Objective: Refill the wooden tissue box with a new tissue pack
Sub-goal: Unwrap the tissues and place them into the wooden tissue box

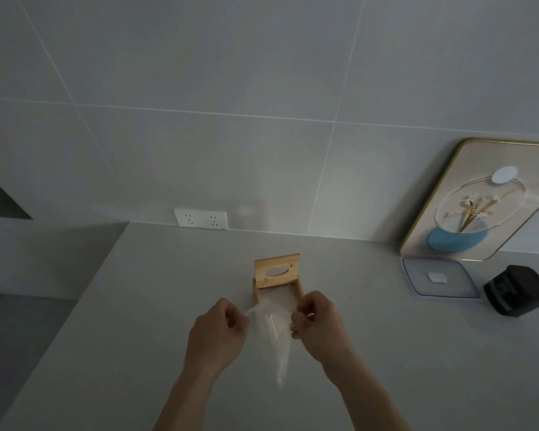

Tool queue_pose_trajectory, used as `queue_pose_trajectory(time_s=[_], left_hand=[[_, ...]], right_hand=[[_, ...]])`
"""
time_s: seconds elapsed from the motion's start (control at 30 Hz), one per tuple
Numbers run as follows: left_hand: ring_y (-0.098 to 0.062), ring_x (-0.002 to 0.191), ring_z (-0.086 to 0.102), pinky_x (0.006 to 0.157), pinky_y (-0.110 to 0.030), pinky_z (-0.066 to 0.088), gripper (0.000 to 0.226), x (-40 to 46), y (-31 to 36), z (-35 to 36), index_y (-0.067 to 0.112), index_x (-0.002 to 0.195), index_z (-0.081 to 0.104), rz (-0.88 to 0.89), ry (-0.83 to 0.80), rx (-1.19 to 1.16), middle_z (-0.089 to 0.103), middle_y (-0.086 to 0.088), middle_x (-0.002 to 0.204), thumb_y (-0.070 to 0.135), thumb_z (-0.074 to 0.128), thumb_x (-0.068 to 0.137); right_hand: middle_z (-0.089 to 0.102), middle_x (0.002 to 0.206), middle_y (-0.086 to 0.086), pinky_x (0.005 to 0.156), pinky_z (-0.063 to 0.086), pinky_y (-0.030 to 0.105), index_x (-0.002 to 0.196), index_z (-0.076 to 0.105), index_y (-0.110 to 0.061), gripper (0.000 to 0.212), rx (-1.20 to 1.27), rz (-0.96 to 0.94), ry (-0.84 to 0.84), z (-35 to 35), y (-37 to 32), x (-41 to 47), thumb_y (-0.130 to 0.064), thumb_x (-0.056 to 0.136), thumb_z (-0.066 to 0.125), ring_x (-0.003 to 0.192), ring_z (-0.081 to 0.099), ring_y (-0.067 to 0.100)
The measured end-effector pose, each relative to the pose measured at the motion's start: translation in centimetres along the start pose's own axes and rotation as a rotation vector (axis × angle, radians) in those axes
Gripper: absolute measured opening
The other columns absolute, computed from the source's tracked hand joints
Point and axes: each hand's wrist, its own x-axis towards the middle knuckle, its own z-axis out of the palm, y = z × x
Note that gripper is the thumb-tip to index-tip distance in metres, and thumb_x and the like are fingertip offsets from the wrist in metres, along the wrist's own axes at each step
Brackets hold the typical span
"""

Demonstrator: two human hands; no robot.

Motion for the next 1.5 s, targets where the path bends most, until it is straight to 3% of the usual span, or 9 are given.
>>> queue_pose_trajectory(time_s=[0.17, 0.4, 0.6, 0.7, 0.9, 1.03, 1.17, 1.37, 1.5], left_hand=[[-0.023, 0.064, 0.077, 0.055, -0.035, 0.064, 0.049, -1.0, 2.1, 1.1, 0.018, 0.093, 0.055, -0.121, -0.15, -0.107, 0.073, -0.005, 0.085, 0.056, 0.078, 0.072], [-0.022, 0.051, 0.072, 0.063, -0.045, 0.065, 0.021, 0.2, -0.6, 0.6, 0.024, 0.082, 0.056, -0.046, 0.009, -0.064, 0.069, -0.002, 0.076, 0.007, 0.069, 0.079], [-0.023, 0.061, 0.071, 0.061, -0.041, 0.063, 0.025, 0.6, 0.5, 1.1, 0.027, 0.079, 0.056, 0.039, 0.097, -0.108, 0.066, 0.003, 0.077, 0.005, 0.068, 0.079], [-0.023, 0.052, 0.069, 0.051, -0.034, 0.059, 0.023, 1.0, 1.1, 1.1, 0.023, 0.079, 0.058, 0.067, 0.112, -0.189, 0.067, 0.0, 0.077, 0.003, 0.07, 0.077], [-0.007, 0.062, 0.066, 0.056, -0.026, 0.053, 0.029, 0.6, 1.6, 0.1, 0.028, 0.079, 0.055, 0.247, 0.168, -0.165, 0.066, 0.008, 0.074, 0.006, 0.073, 0.077], [-0.008, 0.057, 0.059, 0.053, -0.014, 0.043, 0.031, -0.5, 2.6, -0.2, 0.03, 0.082, 0.053, 0.489, 0.066, -0.076, 0.061, 0.006, 0.073, 0.008, 0.074, 0.075], [-0.015, 0.053, 0.062, 0.05, -0.021, 0.047, 0.021, -1.8, 3.6, -0.6, 0.027, 0.085, 0.055, 0.638, -0.063, -0.235, 0.066, 0.006, 0.08, 0.022, 0.075, 0.078], [-0.01, 0.079, 0.068, 0.071, -0.032, 0.054, 0.009, 2.0, 1.3, -2.1, 0.025, 0.087, 0.063, 0.22, 0.52, -0.541, 0.072, 0.006, 0.084, 0.032, 0.068, 0.089], [-0.025, 0.105, 0.063, 0.086, -0.037, 0.046, 0.018, 5.3, -2.0, -1.0, 0.024, 0.106, 0.063, -0.105, 0.169, -0.79, 0.066, -0.003, 0.11, 0.038, 0.064, 0.095]], right_hand=[[0.06, 0.072, 0.011, 0.074, 0.062, 0.056, 0.077, 0.052, -0.01, 0.014, 0.127, -0.002, -0.084, 1.3, -0.3, -0.4, 0.002, 0.083, 0.055, 0.07, 0.068, 0.031], [0.067, 0.07, 0.008, 0.064, 0.06, 0.054, 0.067, 0.053, -0.021, 0.026, -0.047, -0.061, 0.094, 0.1, 0.8, 0.6, 0.003, 0.076, 0.053, 0.068, 0.068, 0.033], [0.058, 0.089, 0.003, 0.055, 0.049, 0.034, 0.081, 0.065, -0.013, 0.025, -0.423, -0.497, 0.399, 1.5, -1.0, -1.9, 0.01, 0.072, 0.064, 0.07, 0.056, 0.021], [0.062, 0.089, 0.002, 0.053, 0.045, 0.03, 0.083, 0.065, -0.015, 0.027, -0.375, -0.727, 0.22, 2.2, -2.9, -4.0, 0.008, 0.069, 0.059, 0.07, 0.058, 0.018], [0.073, 0.08, 0.0, 0.068, 0.054, 0.038, 0.086, 0.07, -0.017, 0.032, -0.271, -0.26, 0.028, 3.1, -1.4, -3.0, -0.014, 0.078, 0.039, 0.08, 0.067, 0.027], [0.076, 0.076, -0.002, 0.073, 0.059, 0.041, 0.076, 0.073, -0.022, 0.023, -0.162, -0.081, 0.046, 3.6, -1.4, -2.1, -0.006, 0.08, 0.058, 0.078, 0.072, 0.021], [0.079, 0.073, -0.008, 0.063, 0.063, 0.036, 0.086, 0.079, -0.025, 0.029, 0.162, -0.061, 0.153, 3.2, -2.2, -2.4, -0.001, 0.076, 0.069, 0.067, 0.073, 0.005], [0.081, 0.098, 0.001, 0.047, 0.048, 0.032, 0.133, 0.057, -0.031, 0.059, 0.446, -0.056, -0.026, 2.3, -2.6, -2.2, -0.016, 0.082, 0.081, 0.067, 0.075, 0.02], [0.081, 0.091, 0.003, 0.047, 0.043, 0.032, 0.142, 0.052, -0.029, 0.055, 0.459, -0.121, -0.148, 1.7, -2.3, -2.6, -0.012, 0.093, 0.07, 0.055, 0.066, 0.024]])
